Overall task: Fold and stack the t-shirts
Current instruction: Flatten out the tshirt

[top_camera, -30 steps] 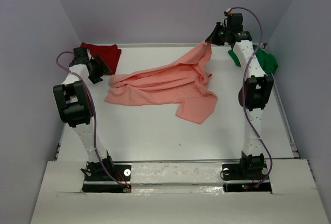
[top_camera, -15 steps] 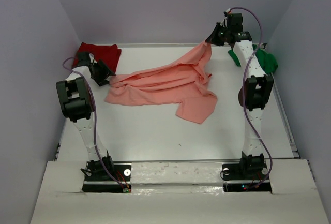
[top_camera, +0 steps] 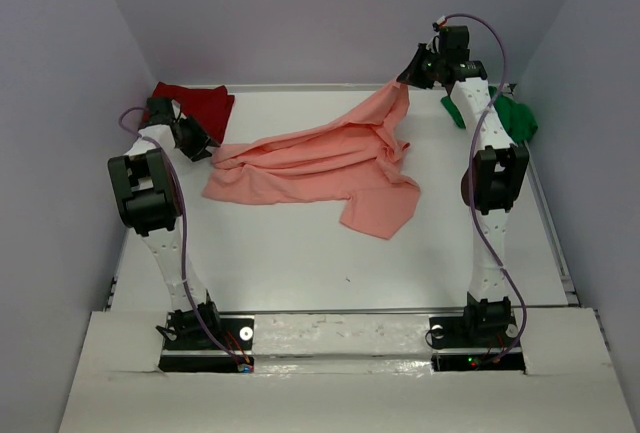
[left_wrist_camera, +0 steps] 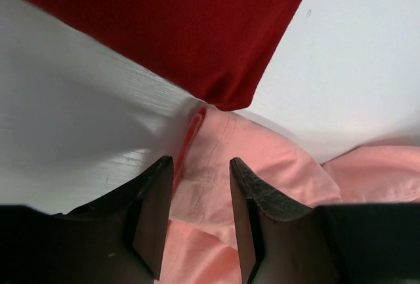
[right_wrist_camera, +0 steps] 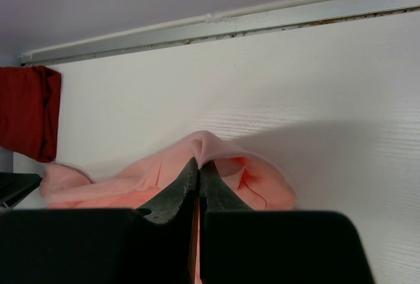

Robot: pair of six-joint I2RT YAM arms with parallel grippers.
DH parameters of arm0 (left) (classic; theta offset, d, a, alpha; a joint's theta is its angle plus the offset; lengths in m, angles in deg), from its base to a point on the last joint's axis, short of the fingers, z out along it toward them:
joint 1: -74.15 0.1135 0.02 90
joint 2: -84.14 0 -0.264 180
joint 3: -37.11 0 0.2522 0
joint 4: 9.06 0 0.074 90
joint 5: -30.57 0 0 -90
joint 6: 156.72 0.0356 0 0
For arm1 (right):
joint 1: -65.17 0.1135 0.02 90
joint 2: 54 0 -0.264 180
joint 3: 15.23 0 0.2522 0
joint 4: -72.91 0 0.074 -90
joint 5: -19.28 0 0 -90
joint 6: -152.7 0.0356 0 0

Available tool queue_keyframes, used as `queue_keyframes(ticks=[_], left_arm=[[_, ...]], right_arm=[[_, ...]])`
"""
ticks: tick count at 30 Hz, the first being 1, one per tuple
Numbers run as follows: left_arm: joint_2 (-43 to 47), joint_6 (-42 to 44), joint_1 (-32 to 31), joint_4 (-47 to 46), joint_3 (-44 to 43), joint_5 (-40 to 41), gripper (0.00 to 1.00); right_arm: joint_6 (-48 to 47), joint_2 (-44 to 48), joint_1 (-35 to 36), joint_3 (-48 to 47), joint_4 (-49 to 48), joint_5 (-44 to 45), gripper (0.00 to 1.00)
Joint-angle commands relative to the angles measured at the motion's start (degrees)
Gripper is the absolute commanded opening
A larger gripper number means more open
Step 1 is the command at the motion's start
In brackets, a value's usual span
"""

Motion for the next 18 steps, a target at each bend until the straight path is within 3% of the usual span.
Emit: queue_keyframes(ticks=[1, 11, 12, 14, 18], left_arm=[[2.25, 0.94, 0.33, 1.94, -2.64, -0.38, 0.45], [1.72, 0.77, 0.33, 1.94, -1.23, -1.08, 0.44], [1.72, 0.77, 0.33, 1.85, -1.23, -1.35, 0.27], [1.63, 0.68, 0.33, 2.03, -1.15, -1.35, 0.14], [0.93, 0.51, 0.33, 2.47, -1.06, -1.61, 0.11]], right_arm=[[-0.96, 2.52, -0.38, 0.08, -2.79, -0.44, 0.0], [-0.87, 2.69, -0.38, 0.09, -2.7, -0.35, 0.0], [-0.78, 2.69, -0.38, 0.26, -2.7, -0.35, 0.0], [-0.78, 2.69, -0.38, 0.17, -2.7, -0.35, 0.0], [-0.78, 2.61, -0.38, 0.26, -2.61, -0.35, 0.0]])
